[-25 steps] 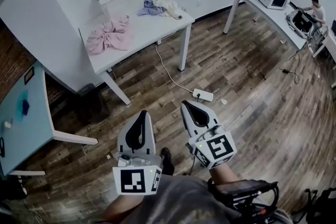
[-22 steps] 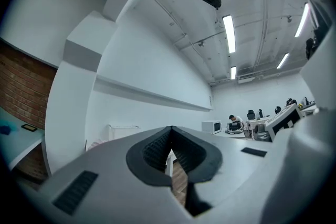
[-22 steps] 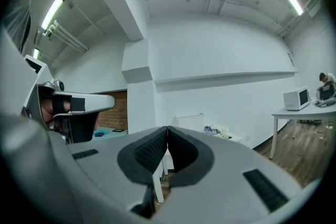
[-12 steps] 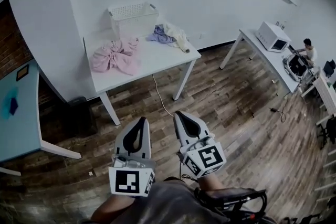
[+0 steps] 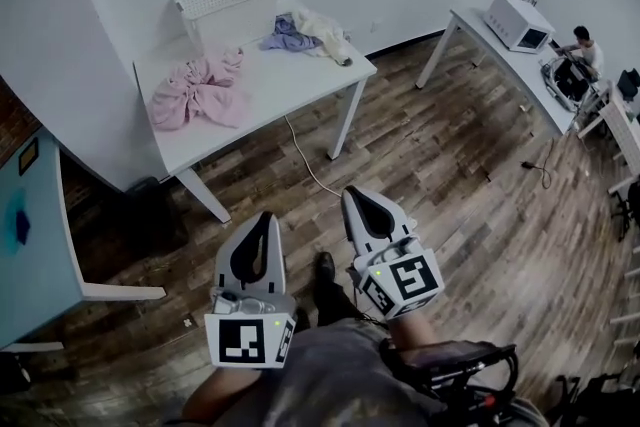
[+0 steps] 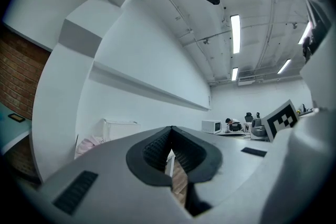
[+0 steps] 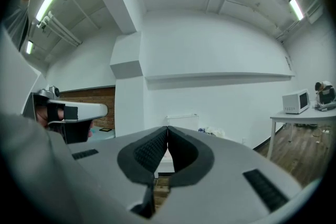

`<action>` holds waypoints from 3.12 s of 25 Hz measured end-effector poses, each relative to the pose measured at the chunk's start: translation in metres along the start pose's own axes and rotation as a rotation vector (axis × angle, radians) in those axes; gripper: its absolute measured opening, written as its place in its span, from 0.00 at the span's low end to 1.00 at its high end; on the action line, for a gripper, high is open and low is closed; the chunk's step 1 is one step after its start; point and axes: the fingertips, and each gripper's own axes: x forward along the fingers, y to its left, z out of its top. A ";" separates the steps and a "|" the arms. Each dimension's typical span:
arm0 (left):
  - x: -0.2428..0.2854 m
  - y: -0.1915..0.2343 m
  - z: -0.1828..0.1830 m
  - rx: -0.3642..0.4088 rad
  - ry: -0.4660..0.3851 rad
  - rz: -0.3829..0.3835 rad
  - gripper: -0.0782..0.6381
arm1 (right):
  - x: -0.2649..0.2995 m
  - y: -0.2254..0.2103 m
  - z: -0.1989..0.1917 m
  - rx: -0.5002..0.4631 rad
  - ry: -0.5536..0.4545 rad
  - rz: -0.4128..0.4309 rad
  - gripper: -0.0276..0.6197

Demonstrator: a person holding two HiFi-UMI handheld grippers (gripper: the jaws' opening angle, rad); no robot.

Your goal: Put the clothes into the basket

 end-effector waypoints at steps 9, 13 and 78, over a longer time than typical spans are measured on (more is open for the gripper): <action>0.077 0.000 -0.021 0.030 0.066 0.000 0.12 | 0.045 -0.050 -0.019 -0.044 0.019 0.004 0.05; 0.131 -0.006 -0.034 0.049 0.116 -0.017 0.12 | 0.074 -0.093 -0.024 0.005 0.022 -0.001 0.05; 0.552 0.210 -0.029 0.020 0.077 0.075 0.12 | 0.510 -0.311 0.012 0.018 0.044 0.071 0.05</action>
